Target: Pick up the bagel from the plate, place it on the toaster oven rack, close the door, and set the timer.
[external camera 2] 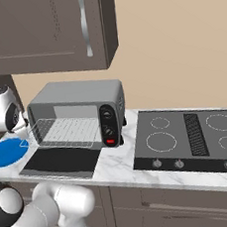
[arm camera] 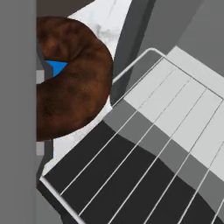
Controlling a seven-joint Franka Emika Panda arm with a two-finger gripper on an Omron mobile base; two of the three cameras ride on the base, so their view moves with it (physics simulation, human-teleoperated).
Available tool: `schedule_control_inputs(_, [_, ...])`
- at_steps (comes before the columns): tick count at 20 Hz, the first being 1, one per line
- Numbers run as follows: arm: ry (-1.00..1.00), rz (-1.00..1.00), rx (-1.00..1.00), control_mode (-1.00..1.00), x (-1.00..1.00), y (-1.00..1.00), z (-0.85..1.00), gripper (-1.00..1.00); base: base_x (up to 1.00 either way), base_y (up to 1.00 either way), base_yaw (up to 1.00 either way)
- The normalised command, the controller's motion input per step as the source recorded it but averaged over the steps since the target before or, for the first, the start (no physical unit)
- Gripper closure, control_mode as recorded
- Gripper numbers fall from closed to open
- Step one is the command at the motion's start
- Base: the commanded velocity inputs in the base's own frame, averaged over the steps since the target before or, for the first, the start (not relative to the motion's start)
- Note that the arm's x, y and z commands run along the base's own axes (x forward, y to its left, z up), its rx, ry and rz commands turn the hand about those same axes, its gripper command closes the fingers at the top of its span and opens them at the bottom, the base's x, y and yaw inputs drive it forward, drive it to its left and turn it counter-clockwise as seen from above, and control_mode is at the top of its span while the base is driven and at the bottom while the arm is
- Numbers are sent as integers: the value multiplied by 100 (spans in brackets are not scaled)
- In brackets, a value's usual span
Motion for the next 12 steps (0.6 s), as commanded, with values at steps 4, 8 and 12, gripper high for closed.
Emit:
schedule_control_inputs(4, [9,11,-1,-100,0,-52,0,100,0,0,0])
schedule_control_inputs(8, [0,8,-1,-100,1,-55,-1,100,0,0,0])
schedule_control_inputs(12, [0,15,-9,-100,0,-54,-5,100,0,0,0])
